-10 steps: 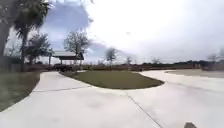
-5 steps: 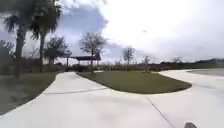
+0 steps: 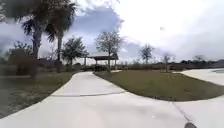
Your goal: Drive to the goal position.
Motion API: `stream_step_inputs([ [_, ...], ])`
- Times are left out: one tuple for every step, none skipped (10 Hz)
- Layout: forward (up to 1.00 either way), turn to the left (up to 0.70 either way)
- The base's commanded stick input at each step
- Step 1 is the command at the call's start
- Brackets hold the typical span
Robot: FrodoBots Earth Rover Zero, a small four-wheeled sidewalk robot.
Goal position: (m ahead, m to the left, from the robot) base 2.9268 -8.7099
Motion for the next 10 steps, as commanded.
stream_step_inputs([
  [1.0,0.0],
  [1.0,0.0],
  [1.0,0.0],
  [1.0,0.0],
  [1.0,0.0],
  [1.0,0.0],
  [1.0,0.0],
  [1.0,0.0],
  [1.0,0.0],
  [1.0,0.09],
])
